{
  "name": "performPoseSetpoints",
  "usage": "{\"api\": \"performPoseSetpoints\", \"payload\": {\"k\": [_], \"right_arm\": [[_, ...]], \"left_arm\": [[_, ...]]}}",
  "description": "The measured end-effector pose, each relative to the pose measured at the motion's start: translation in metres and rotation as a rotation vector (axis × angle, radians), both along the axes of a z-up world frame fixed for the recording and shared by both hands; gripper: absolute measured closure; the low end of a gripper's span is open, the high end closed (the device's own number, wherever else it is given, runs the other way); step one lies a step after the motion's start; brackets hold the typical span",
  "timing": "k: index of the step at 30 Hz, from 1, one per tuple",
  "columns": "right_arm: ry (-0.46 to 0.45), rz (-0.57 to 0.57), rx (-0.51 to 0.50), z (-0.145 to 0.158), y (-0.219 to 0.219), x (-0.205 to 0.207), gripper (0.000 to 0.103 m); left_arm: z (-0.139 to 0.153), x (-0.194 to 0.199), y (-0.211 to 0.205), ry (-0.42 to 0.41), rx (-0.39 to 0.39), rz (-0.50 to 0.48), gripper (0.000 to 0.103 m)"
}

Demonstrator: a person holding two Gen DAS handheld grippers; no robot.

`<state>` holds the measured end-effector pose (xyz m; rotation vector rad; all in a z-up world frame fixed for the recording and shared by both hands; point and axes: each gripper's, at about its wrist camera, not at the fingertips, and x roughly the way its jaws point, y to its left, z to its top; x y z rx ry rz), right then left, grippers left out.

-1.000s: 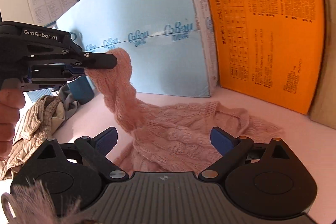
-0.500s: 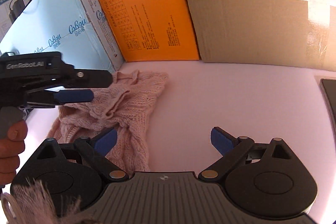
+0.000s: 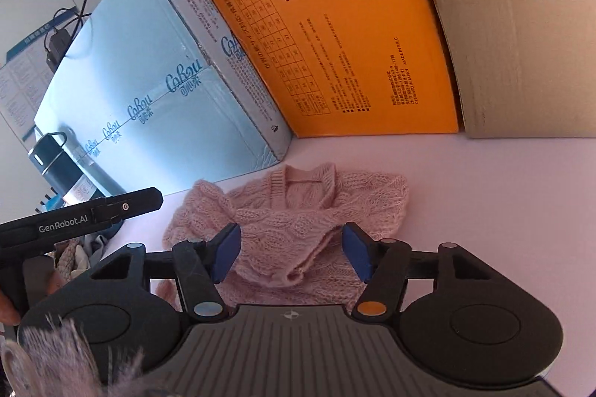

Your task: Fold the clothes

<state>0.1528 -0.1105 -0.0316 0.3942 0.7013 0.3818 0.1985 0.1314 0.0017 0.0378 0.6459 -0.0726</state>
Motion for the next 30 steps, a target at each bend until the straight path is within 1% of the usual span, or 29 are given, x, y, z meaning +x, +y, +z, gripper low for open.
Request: {"api": "performPoseSetpoints", "payload": {"k": [1,2,3,4,5,6,7,9,10,11,12,14,15,17,18,20,21,22,23,24,25,26,27,28,29,30], "right_arm": [[0.012,-0.002,-0.007,-0.002,0.0,0.001,0.045],[0.023,-0.003,-0.013,-0.004,0.0,0.003,0.047],[0.034,-0.004,-0.02,-0.006,-0.001,0.004,0.056],[0.04,0.003,-0.032,-0.007,0.0,0.003,0.069],[0.04,0.013,-0.044,-0.007,0.002,0.003,0.078],[0.043,0.028,-0.041,-0.008,0.001,0.002,0.09],[0.042,0.036,-0.038,-0.007,0.001,0.002,0.093],[0.011,0.041,-0.04,0.0,0.0,0.001,0.095],[-0.009,0.037,-0.044,0.005,-0.001,0.001,0.095],[-0.021,0.032,-0.068,0.008,-0.002,0.004,0.095],[-0.033,0.026,-0.094,0.011,-0.003,0.007,0.095],[-0.017,0.018,-0.15,0.007,-0.005,0.016,0.095],[0.011,0.022,-0.164,0.002,-0.007,0.022,0.095],[0.032,0.032,-0.194,-0.007,-0.007,0.026,0.095],[0.043,0.036,-0.21,-0.012,-0.007,0.028,0.095],[0.023,0.029,-0.226,-0.008,-0.007,0.025,0.093],[0.01,0.017,-0.234,-0.004,-0.007,0.022,0.083],[-0.02,-0.013,-0.238,0.002,-0.01,0.017,0.064],[-0.059,-0.039,-0.232,0.009,-0.013,0.01,0.057],[-0.097,-0.066,-0.225,0.015,-0.016,0.003,0.053],[-0.133,-0.083,-0.205,0.021,-0.019,-0.002,0.053],[-0.163,-0.086,-0.16,0.025,-0.022,-0.006,0.053],[-0.185,-0.072,-0.083,0.027,-0.025,-0.008,0.053],[-0.191,-0.053,0.002,0.027,-0.027,-0.008,0.053],[-0.163,-0.038,0.118,0.022,-0.03,-0.003,0.053],[-0.132,-0.024,0.235,0.017,-0.032,0.001,0.053]], "left_arm": [[-0.005,0.002,-0.004,0.015,0.04,0.0,0.036],[-0.008,0.003,-0.006,0.025,0.069,0.002,0.038],[-0.012,0.002,-0.006,0.034,0.081,0.0,0.038],[-0.016,0.001,-0.006,0.043,0.093,-0.002,0.038],[-0.018,0.001,-0.006,0.048,0.091,0.002,0.038],[-0.017,0.0,-0.004,0.043,0.084,0.005,0.038],[-0.017,-0.002,-0.003,0.037,0.077,0.009,0.038],[-0.014,-0.004,-0.004,0.026,0.071,0.0,0.037],[-0.015,-0.004,-0.005,0.034,0.083,0.001,0.037],[-0.016,-0.003,-0.006,0.042,0.096,0.003,0.037],[-0.018,-0.003,-0.007,0.055,0.09,-0.005,0.037],[-0.025,-0.002,-0.011,0.087,0.083,-0.029,0.036],[-0.03,-0.001,-0.015,0.112,0.094,-0.048,0.035],[-0.041,0.0,-0.022,0.142,0.133,-0.077,0.031],[-0.043,-0.002,-0.024,0.136,0.151,-0.082,0.03],[-0.037,-0.008,-0.024,0.113,0.163,-0.081,0.03],[-0.031,-0.014,-0.022,0.087,0.17,-0.067,0.03],[-0.024,-0.019,-0.021,0.061,0.176,-0.053,0.03],[-0.018,-0.023,-0.019,0.018,0.168,-0.05,0.028],[-0.012,-0.028,-0.017,-0.025,0.159,-0.046,0.027],[-0.006,-0.032,-0.015,-0.068,0.15,-0.043,0.027],[0.0,-0.037,-0.014,-0.11,0.141,-0.039,0.027],[0.007,-0.035,-0.009,-0.123,0.052,-0.067,0.027],[0.01,-0.03,-0.007,-0.112,-0.04,-0.08,0.027],[0.012,-0.025,-0.004,-0.09,-0.136,-0.081,0.028],[0.009,-0.017,-0.004,-0.068,-0.178,-0.07,0.028]]}}
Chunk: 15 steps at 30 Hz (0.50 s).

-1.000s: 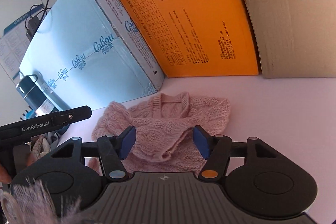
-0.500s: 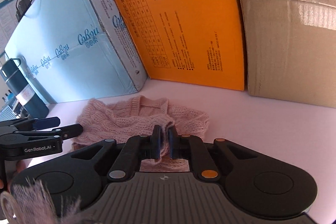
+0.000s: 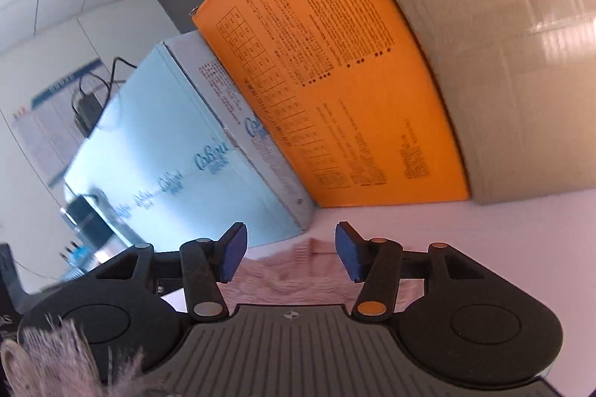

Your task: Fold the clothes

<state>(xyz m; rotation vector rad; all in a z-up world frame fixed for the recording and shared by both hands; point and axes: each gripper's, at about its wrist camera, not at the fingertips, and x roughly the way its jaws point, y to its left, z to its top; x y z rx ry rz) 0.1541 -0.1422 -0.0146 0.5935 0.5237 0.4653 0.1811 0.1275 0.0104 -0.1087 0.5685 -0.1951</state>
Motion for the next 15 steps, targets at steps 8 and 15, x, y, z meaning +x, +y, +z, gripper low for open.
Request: {"api": "performPoseSetpoints", "payload": {"k": [8,15], "right_arm": [[0.307,-0.111,0.284,-0.078,-0.017,0.019,0.068],[0.36,-0.144,0.327,-0.095,-0.03,0.016,0.103]], "left_arm": [[-0.061,0.047,0.013,0.292,-0.139,0.108,0.037],[-0.059,0.037,-0.002,0.244,0.027,0.028,0.033]]}}
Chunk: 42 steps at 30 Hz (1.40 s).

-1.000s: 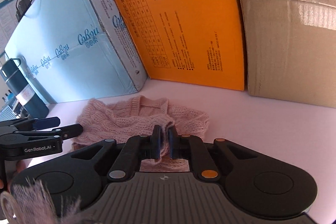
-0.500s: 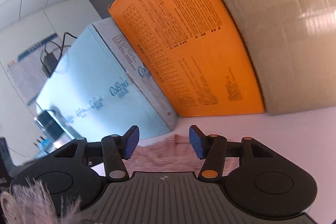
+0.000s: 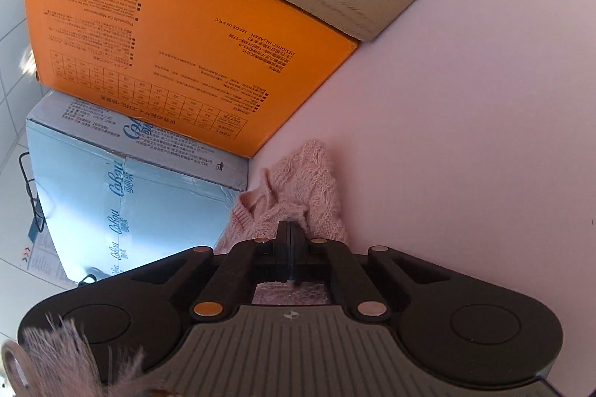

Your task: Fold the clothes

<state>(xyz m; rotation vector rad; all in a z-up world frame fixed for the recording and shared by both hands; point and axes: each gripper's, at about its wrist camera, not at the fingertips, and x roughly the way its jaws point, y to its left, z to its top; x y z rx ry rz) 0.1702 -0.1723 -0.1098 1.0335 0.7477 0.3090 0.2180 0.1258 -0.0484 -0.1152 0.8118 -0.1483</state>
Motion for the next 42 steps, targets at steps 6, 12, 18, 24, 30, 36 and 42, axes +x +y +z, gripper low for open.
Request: {"api": "performPoseSetpoints", "payload": {"k": [6,12,18,24,30,36,42], "right_arm": [[-0.118,0.006,-0.12,0.042,0.002,-0.025,0.037],[-0.239,0.138,-0.278,0.087,0.018,-0.094,0.028],[-0.225,0.306,-0.492,0.082,0.06,-0.146,0.029],[-0.209,0.374,-0.641,0.08,0.092,-0.158,0.053],[-0.163,0.379,-0.82,0.07,0.108,-0.148,0.063],[-0.192,0.379,-0.804,0.07,0.105,-0.148,0.064],[-0.18,0.37,-0.828,0.061,0.113,-0.136,0.065]], "left_arm": [[0.025,-0.054,0.035,-0.019,-0.052,0.126,0.024],[0.035,-0.14,0.048,-0.008,-0.026,0.13,0.022],[0.022,-0.198,0.007,-0.016,0.148,-0.03,0.022],[0.018,-0.211,-0.049,-0.145,0.336,-0.256,0.022],[-0.008,-0.189,-0.08,-0.119,0.461,-0.26,0.023],[-0.016,-0.187,-0.072,-0.123,0.445,-0.175,0.022],[-0.017,-0.186,-0.064,-0.116,0.395,-0.156,0.02]]}}
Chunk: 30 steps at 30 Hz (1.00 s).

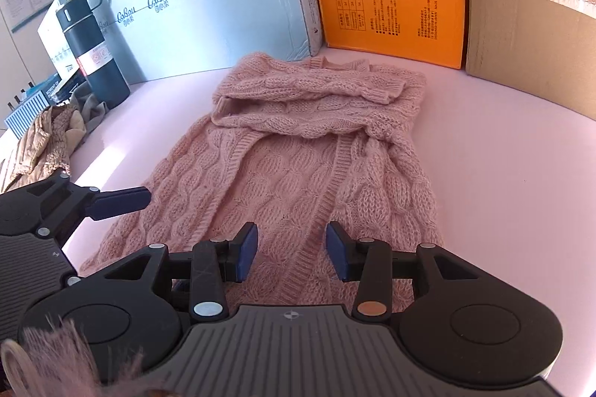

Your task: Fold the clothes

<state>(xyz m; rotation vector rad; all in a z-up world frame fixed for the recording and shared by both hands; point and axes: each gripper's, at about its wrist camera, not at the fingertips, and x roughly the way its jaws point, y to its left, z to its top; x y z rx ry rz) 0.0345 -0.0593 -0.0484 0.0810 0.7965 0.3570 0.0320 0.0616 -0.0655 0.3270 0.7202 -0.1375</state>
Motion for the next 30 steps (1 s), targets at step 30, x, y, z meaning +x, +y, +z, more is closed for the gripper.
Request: {"api": "performPoseSetpoints", "payload": {"k": [30], "right_arm": [[0.05,0.087,0.272,0.016,-0.002,0.027,0.066]], "left_arm": [[0.012,-0.016,0.012,0.013,-0.037,-0.033,0.016]]}}
